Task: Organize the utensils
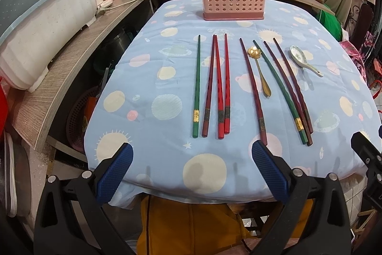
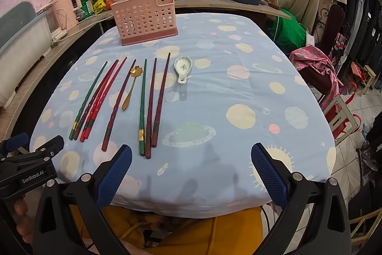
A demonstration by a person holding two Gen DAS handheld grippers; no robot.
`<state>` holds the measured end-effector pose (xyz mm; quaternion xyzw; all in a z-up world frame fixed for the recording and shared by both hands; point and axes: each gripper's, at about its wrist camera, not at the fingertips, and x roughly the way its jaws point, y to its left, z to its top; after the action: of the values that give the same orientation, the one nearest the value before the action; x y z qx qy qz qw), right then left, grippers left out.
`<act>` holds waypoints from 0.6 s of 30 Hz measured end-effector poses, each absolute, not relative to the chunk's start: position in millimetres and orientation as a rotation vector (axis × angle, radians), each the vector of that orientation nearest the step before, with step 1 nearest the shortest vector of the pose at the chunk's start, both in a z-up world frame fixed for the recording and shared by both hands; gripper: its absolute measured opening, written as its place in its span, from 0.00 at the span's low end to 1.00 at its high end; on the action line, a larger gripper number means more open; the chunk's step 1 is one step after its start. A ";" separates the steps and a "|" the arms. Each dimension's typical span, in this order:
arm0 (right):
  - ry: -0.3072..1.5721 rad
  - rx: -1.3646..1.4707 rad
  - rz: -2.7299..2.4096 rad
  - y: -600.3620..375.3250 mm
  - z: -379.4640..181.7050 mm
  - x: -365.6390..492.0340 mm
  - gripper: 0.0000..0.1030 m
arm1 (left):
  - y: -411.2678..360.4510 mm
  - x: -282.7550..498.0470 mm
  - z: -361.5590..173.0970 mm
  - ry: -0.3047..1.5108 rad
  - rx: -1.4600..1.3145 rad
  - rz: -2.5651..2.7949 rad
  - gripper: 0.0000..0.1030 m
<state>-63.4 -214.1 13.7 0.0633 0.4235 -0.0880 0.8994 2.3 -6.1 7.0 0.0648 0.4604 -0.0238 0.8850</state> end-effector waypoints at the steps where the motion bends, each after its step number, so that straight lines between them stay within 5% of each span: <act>1: 0.877 0.131 -0.182 -214.2 13.8 -63.5 0.94 | -6.3 2.5 7.2 0.957 0.133 -0.051 0.92; 18: 0.859 0.132 -0.189 -214.7 14.6 -66.0 0.94 | -10.0 0.2 10.9 0.941 0.131 -0.051 0.92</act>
<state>-66.0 -214.7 14.6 0.0636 0.4154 -0.0916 0.9028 0.2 -10.0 10.9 0.0629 0.4532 -0.0245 0.8889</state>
